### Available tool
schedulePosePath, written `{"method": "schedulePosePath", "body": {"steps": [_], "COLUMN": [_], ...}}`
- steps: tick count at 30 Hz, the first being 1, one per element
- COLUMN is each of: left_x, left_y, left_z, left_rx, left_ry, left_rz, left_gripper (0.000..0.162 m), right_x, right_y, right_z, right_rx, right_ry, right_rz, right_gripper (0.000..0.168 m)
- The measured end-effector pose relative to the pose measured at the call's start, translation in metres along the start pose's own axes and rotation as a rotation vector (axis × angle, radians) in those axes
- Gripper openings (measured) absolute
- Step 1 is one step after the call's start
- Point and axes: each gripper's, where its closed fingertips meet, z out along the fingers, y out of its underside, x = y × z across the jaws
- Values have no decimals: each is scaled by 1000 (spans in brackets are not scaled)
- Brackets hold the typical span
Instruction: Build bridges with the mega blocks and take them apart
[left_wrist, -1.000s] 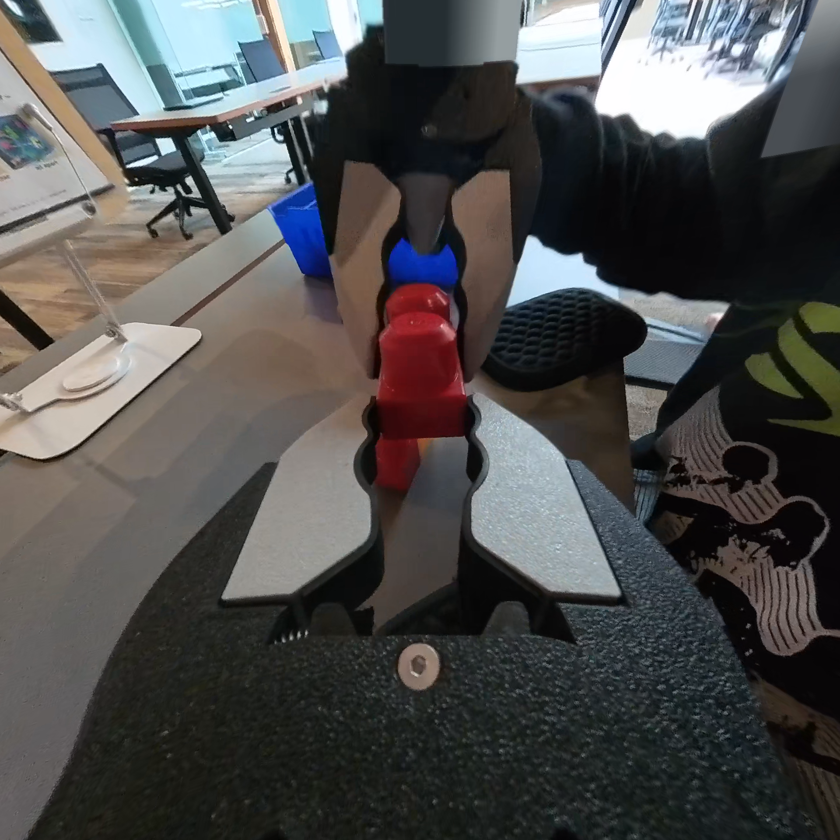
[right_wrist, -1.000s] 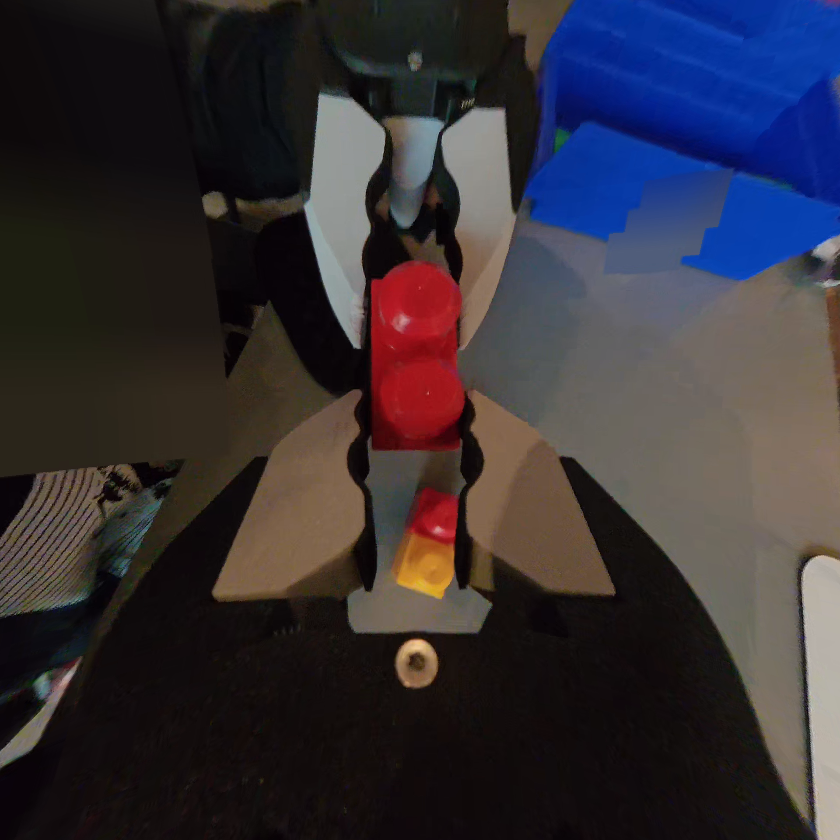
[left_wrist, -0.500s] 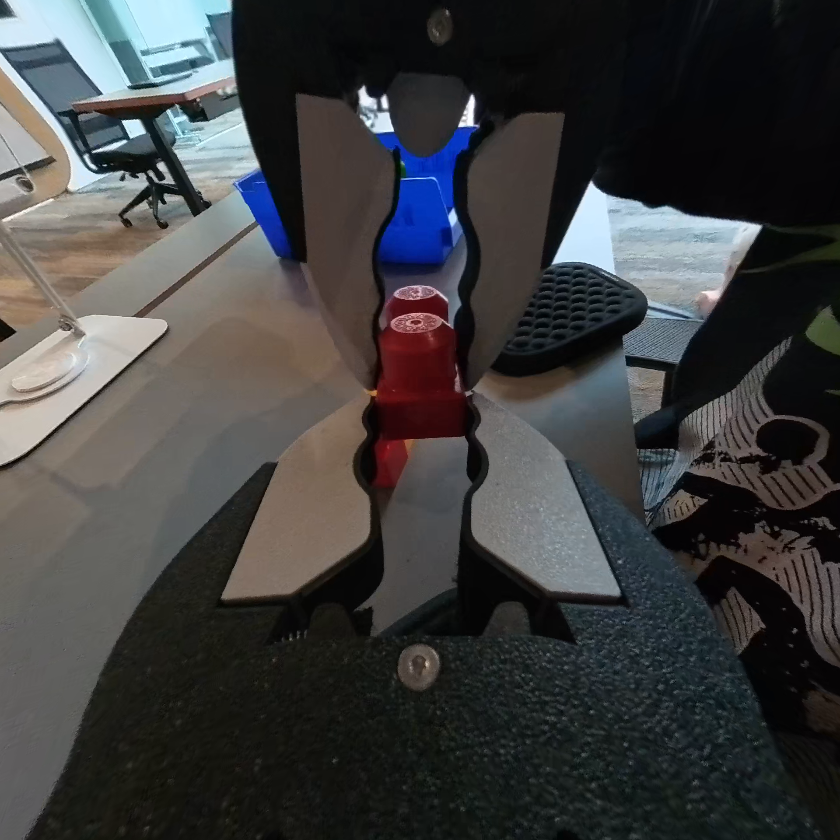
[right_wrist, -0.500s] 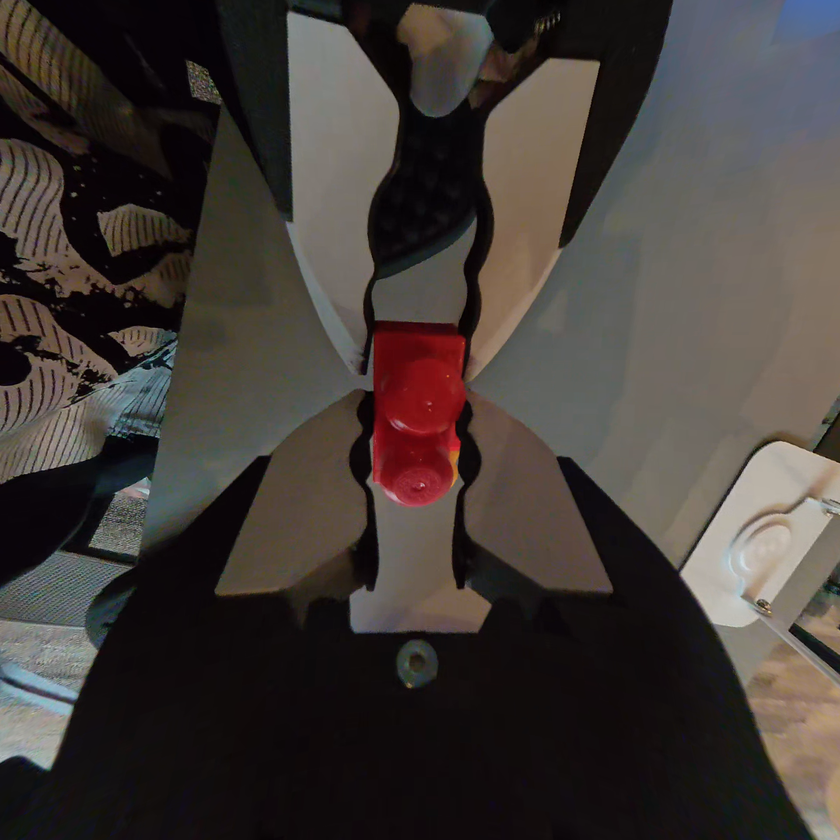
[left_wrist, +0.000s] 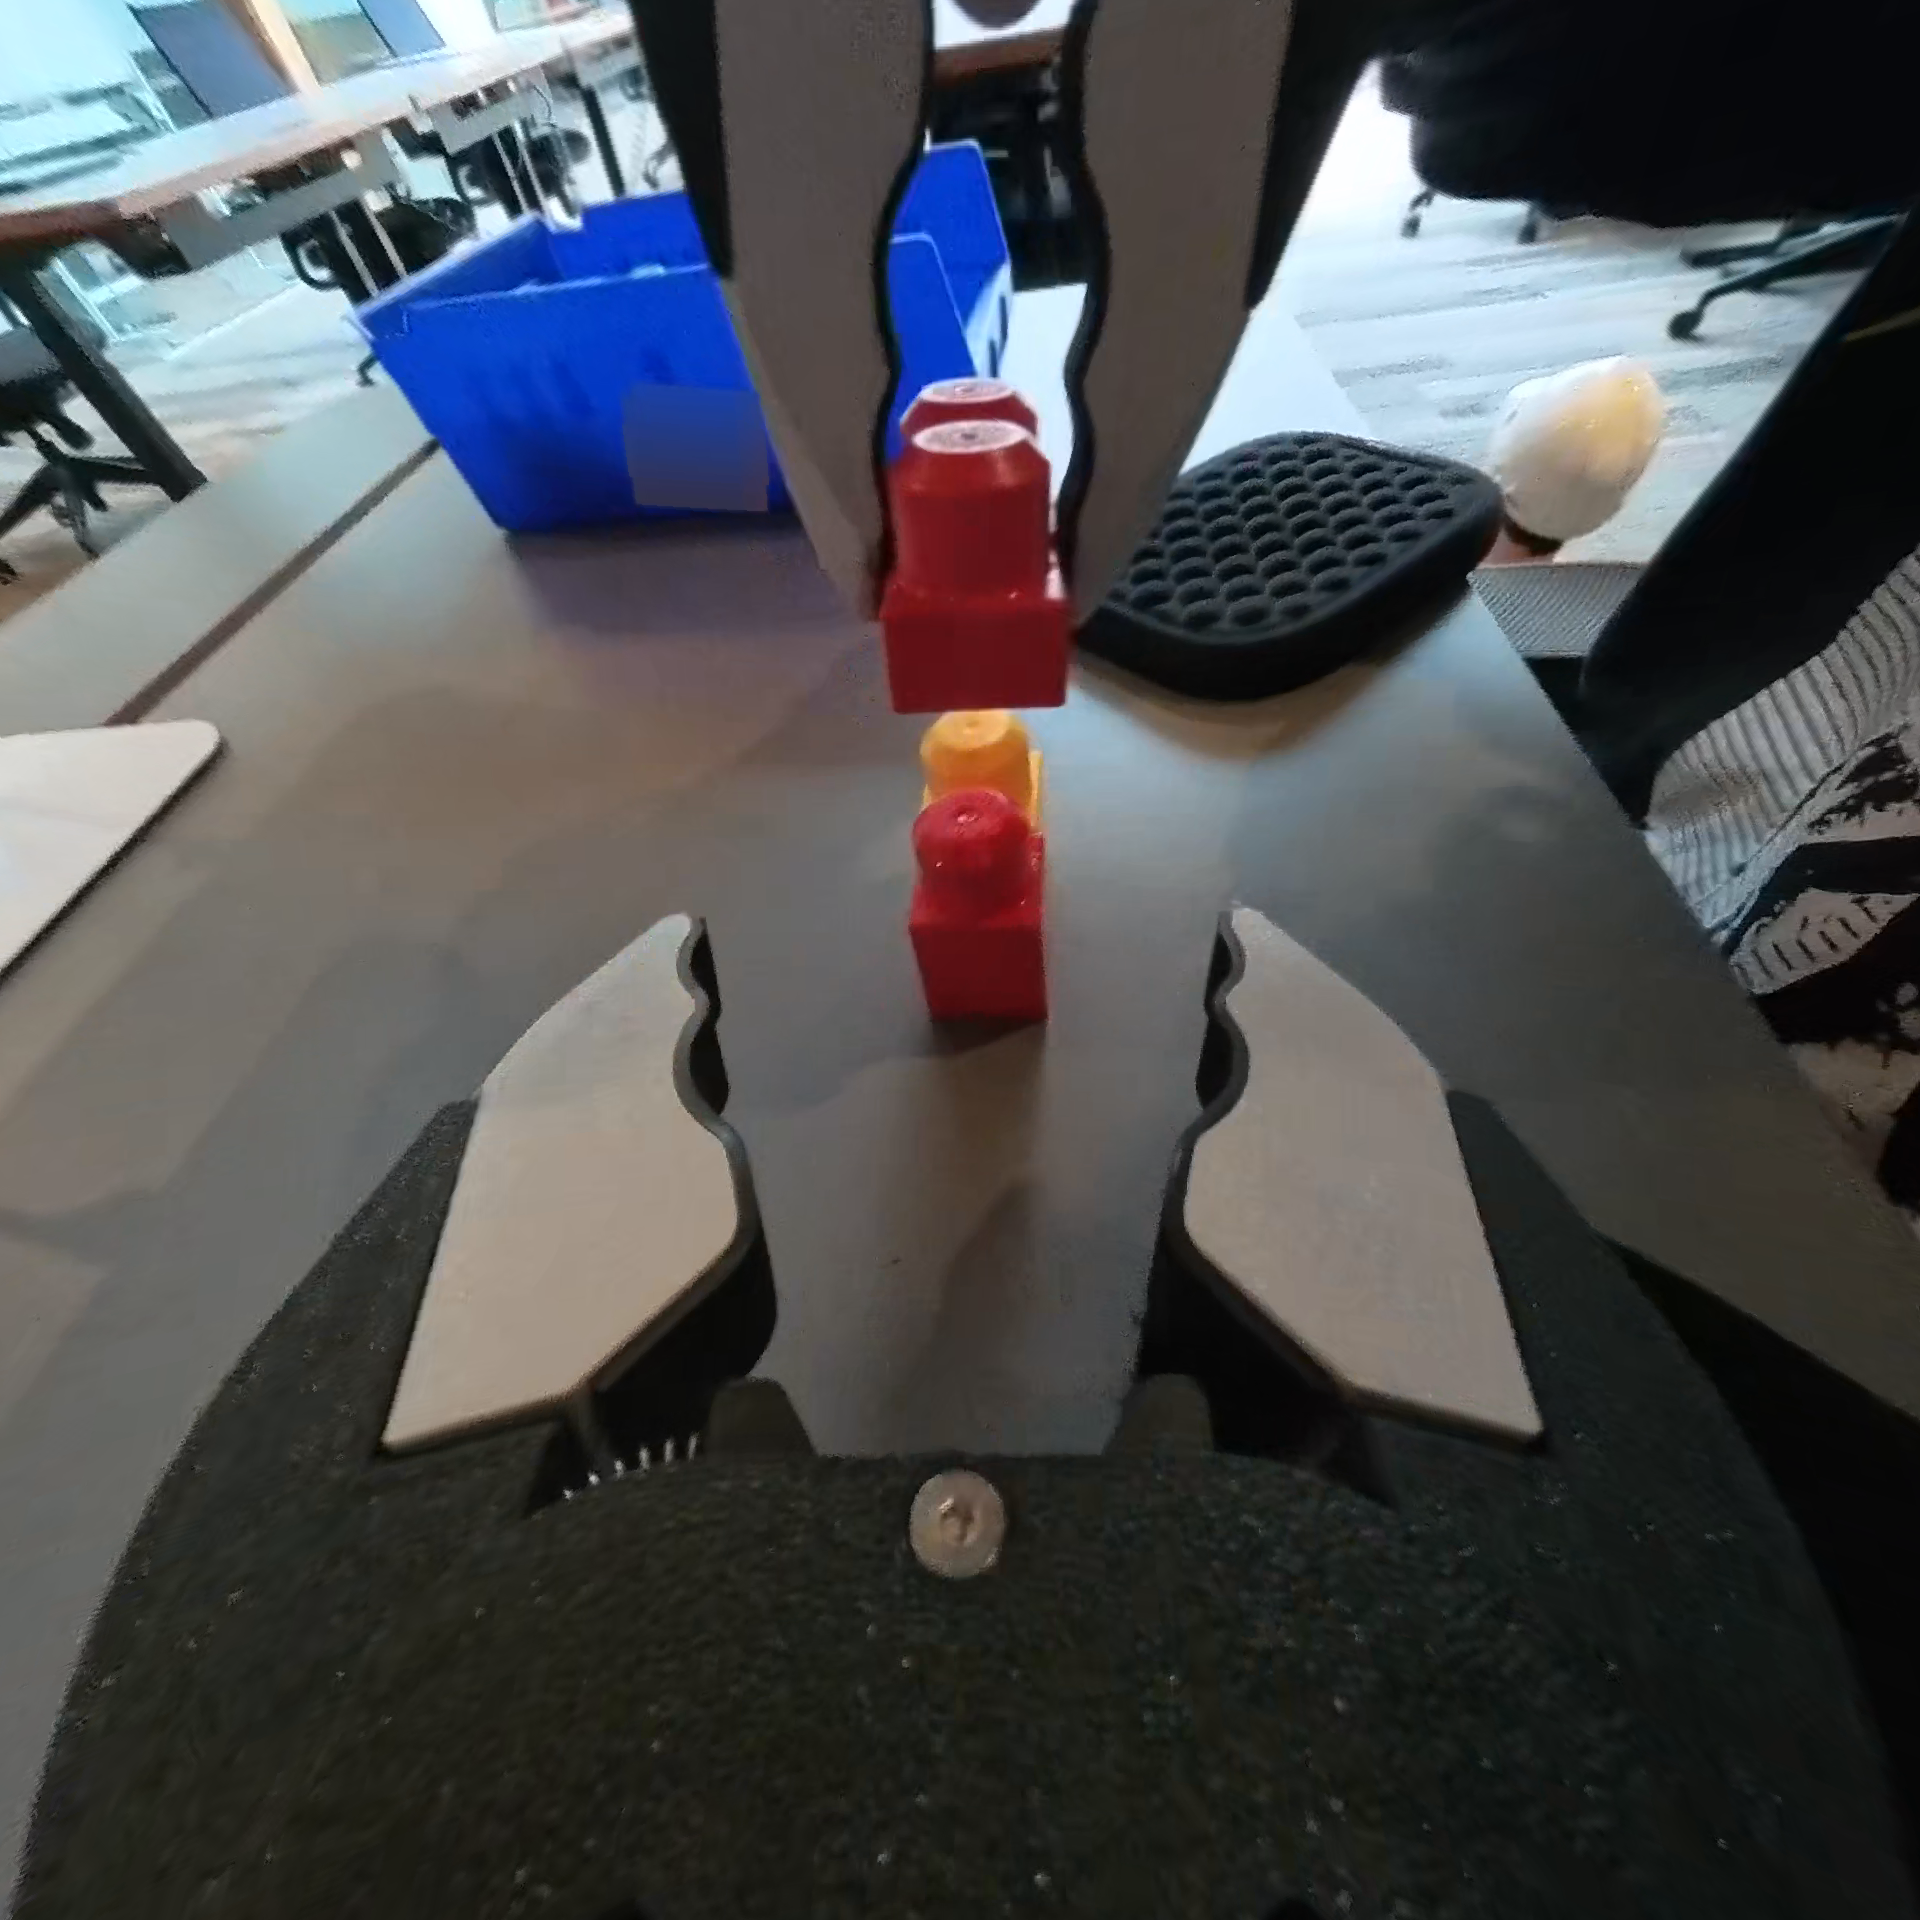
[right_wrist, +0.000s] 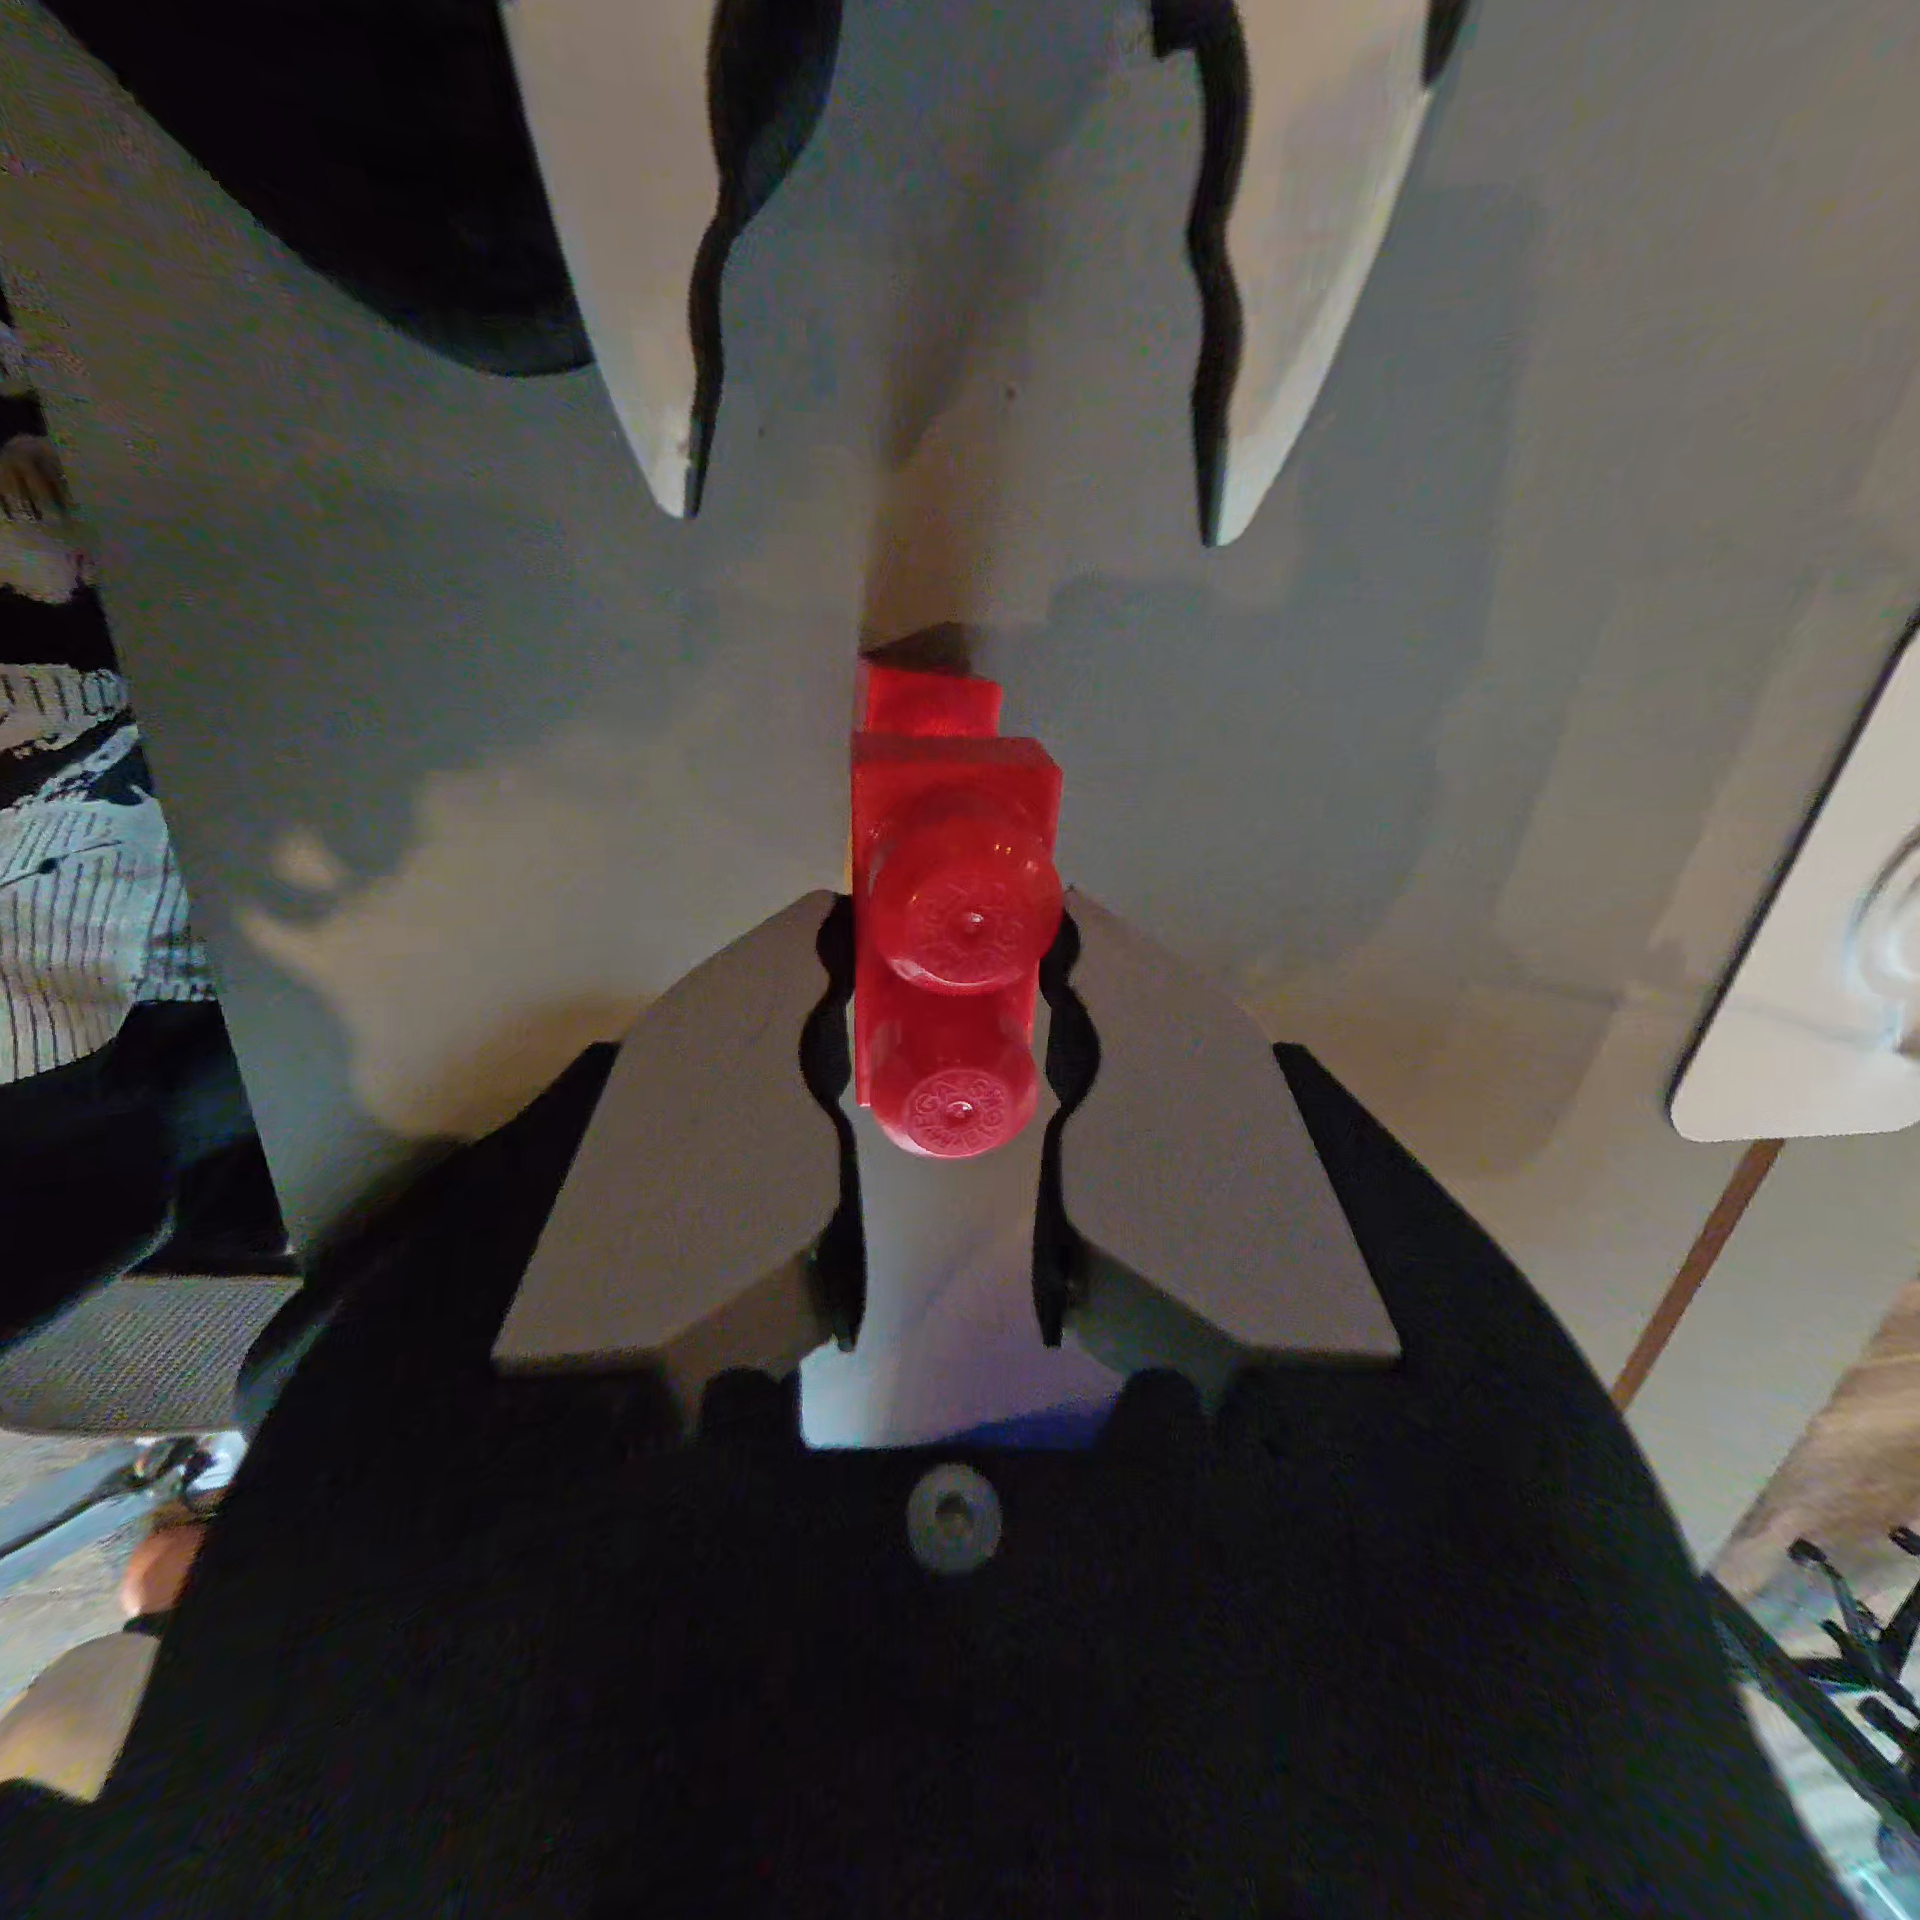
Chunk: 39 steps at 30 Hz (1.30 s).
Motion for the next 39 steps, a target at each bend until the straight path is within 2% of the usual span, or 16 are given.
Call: {"method": "schedulePosePath", "body": {"steps": [7,25,39], "left_x": [-6,-2,-2], "left_y": [8,12,13], "left_z": [6,8,9], "left_rx": [40,12,2], "left_ry": [24,32,31], "left_rz": [8,32,40], "left_gripper": [85,83,79], "right_x": [1,-2,-2], "right_y": [-2,1,2], "right_z": [19,45,52], "right_rx": [-12,-82,-130], "right_ry": [-26,-58,-72], "right_rz": [10,-2,16], "right_gripper": [34,34,34]}}
